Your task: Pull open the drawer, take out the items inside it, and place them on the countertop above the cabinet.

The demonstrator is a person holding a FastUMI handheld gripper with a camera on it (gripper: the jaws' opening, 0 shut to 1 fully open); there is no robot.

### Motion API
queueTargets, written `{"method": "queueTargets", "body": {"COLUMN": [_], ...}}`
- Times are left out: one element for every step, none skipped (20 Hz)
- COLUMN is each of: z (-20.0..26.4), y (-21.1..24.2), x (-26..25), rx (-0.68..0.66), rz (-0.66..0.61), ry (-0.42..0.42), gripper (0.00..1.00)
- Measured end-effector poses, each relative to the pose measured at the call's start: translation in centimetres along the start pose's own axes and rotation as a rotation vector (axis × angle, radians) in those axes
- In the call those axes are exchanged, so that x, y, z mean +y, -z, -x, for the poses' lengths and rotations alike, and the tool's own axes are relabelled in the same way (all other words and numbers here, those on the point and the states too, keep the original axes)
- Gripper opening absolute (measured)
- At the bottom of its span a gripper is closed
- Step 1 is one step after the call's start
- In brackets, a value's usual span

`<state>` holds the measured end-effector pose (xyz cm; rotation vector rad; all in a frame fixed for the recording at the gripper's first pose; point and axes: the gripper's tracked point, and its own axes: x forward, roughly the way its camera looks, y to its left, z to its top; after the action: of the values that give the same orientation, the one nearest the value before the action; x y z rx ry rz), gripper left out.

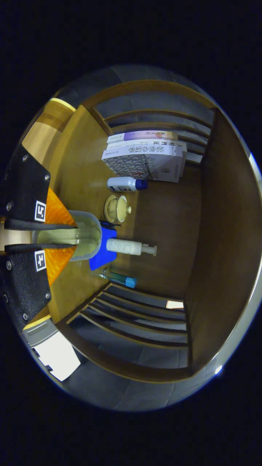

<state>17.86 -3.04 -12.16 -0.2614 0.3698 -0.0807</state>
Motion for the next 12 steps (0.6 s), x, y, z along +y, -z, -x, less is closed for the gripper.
{"method": "queueTargets", "body": {"z": [-0.8, -1.4, -2.1, -2.6, -3.1, -3.5, -3.8, -4.1, -4.2, -4.2, -4.2, -4.1], "y": [-0.1, -0.2, 0.0, 0.3, 0.7, 0.9, 0.9, 0.8, 0.8, 1.0, 1.0, 0.8], "x": [0.3, 0.8, 1.4, 1.6, 1.6, 1.7, 1.5, 1.5, 1.5, 1.4, 1.3, 1.3], "rx": [-0.004, -0.005, 0.002, 0.015, 0.027, 0.032, 0.023, 0.018, 0.018, 0.023, 0.025, 0.009], "rz": [0.009, 0.01, 0.007, 0.003, 0.003, 0.009, 0.014, 0.014, 0.008, 0.002, 0.001, 0.0], "ry": [-0.007, -0.022, -0.038, -0.048, -0.054, -0.057, -0.053, -0.06, -0.061, -0.064, -0.066, -0.072], "gripper": [0.15, 0.15, 0.16, 0.17, 0.18, 0.18, 0.19, 0.2, 0.22, 0.22, 0.24, 0.26]}}
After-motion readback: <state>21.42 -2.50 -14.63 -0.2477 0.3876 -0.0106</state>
